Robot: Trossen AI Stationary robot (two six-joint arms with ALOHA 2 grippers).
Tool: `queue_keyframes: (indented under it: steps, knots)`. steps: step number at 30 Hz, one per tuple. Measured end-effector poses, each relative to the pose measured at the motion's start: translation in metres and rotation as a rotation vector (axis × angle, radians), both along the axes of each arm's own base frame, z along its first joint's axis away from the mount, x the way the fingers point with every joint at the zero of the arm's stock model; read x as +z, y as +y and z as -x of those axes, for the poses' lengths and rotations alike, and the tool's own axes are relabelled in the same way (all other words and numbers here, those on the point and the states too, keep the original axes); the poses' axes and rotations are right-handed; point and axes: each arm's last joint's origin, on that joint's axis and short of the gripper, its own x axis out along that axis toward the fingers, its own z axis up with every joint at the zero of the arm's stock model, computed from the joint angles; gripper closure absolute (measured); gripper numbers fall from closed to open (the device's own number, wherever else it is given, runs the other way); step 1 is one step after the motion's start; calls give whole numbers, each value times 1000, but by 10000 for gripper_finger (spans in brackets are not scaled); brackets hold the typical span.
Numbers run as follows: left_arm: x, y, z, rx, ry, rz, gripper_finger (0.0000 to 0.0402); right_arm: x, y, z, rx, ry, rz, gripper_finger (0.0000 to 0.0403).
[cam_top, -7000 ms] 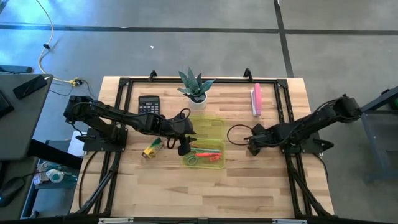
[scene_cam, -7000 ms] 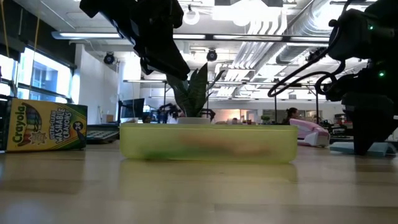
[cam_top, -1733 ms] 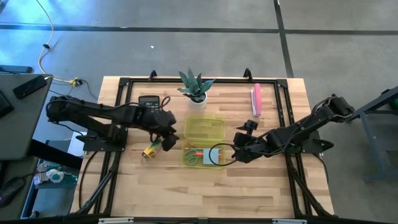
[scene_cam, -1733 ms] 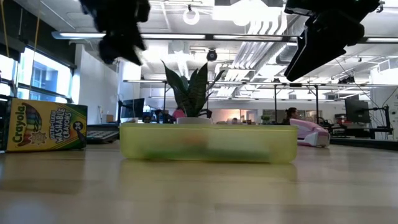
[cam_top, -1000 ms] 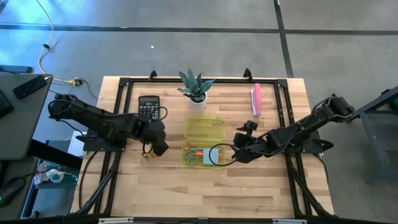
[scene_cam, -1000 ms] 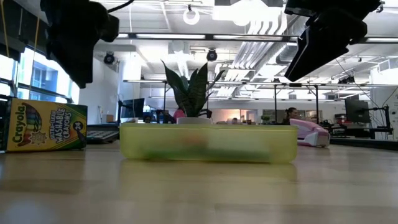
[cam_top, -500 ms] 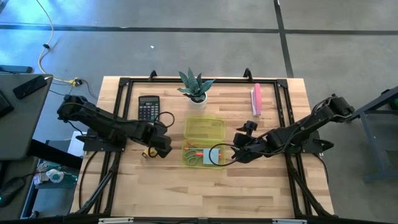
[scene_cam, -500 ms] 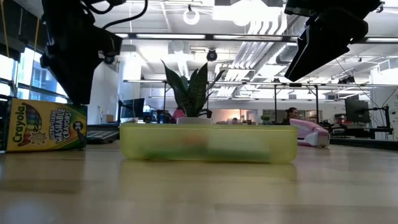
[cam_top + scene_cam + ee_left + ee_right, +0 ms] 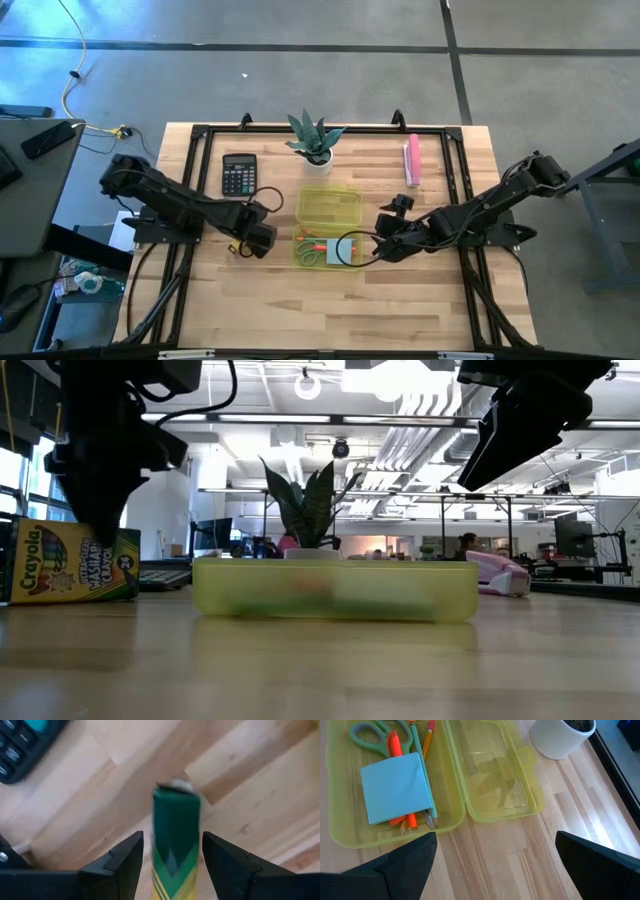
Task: Pack school essentials
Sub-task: Put the crayon box into the yellow box
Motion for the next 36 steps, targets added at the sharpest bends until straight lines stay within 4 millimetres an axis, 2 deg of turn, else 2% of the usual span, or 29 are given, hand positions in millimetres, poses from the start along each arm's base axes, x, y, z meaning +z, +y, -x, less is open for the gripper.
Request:
queue_keyframes:
  steps: [8,20,27,31,36]
  knots:
    - [-12,-12,-2,-27,66,53,218,0,0,0,4,3,-9,4]
    - [-15,-15,-3,-85,88,66,314,0,0,0,5,1,-10,4]
    - [-15,-15,-3,-115,91,76,330,0,0,0,4,1,-10,4]
    - [-7,-17,-10,-173,67,106,328,0,0,0,5,0,-10,4]
    - [20,-16,-30,-288,-28,119,331,0,0,0,5,0,-11,4]
